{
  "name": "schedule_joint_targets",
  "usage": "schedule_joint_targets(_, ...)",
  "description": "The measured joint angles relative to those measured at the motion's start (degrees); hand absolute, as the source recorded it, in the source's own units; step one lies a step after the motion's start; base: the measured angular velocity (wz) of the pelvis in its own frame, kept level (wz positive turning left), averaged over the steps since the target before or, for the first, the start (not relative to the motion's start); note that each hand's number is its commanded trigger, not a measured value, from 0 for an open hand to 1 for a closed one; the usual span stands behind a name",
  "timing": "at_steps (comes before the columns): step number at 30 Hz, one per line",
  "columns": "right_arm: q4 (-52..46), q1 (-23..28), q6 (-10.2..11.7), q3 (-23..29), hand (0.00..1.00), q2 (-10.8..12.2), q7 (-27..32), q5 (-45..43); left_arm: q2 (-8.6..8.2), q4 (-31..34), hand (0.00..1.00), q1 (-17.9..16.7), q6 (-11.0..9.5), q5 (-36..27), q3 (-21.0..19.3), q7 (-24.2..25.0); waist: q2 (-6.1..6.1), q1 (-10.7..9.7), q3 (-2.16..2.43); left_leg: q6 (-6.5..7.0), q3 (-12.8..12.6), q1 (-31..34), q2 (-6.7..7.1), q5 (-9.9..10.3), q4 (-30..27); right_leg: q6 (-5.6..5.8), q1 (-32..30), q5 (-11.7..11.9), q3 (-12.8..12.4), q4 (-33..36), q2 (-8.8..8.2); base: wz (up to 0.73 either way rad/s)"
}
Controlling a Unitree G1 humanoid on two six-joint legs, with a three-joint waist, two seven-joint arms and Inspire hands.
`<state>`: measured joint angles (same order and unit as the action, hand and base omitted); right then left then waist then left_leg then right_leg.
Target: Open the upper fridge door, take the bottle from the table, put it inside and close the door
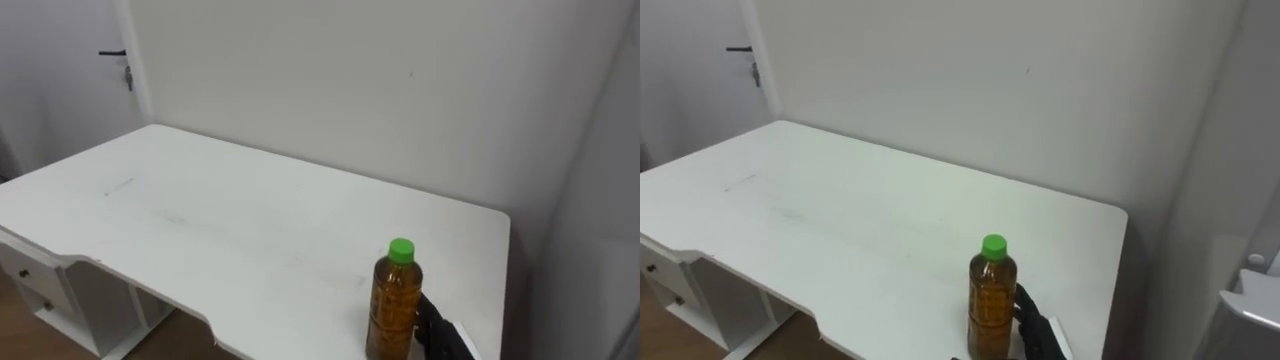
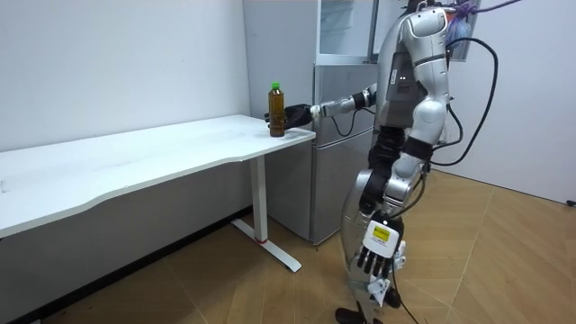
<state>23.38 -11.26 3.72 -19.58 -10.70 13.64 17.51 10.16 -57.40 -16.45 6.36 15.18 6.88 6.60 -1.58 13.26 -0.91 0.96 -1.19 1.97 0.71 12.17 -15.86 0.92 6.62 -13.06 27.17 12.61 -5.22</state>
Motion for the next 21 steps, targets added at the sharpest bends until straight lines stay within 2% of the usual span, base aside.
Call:
schedule_joint_targets(9,5.62,-3.54,0.56,0.64,0.00,-0.20,0.20,7.21,-0.16,0.06,0.00,-1.00,0.76,-0.01,0.01,0.19,0.28,0.06,0.25,0.18,0.41,0.97,0.05,-0.18,-1.38,0.05,0.35,-0.06,1.23,-0.12,-0.43,0.08)
schedule_joint_targets(13,5.76,-3.60,0.86,0.76,0.00,-0.45,1.79,9.18,-0.12,0.51,0.00,-1.30,0.78,-0.04,0.00,-0.22,0.46,0.97,0.36,0.23,0.34,1.25,0.16,-0.20,-1.72,0.08,0.27,-0.06,1.28,-0.26,-0.38,0.00)
schedule_joint_targets(17,5.78,-3.93,1.07,0.72,0.00,-0.44,3.25,11.26,-0.11,0.76,0.00,-2.14,0.71,-1.21,0.00,-0.29,1.02,1.30,0.59,0.23,0.48,1.33,0.28,-0.22,-1.68,0.10,0.37,0.04,1.24,-0.73,0.16,0.02)
schedule_joint_targets(21,5.77,-5.00,1.28,0.73,0.00,-0.45,4.56,12.78,-0.11,1.08,0.00,-2.35,0.72,-2.52,0.01,-1.07,1.68,1.31,0.52,0.17,0.57,1.92,0.17,-0.26,-1.72,0.07,-0.06,0.06,1.25,-0.80,0.07,0.01)
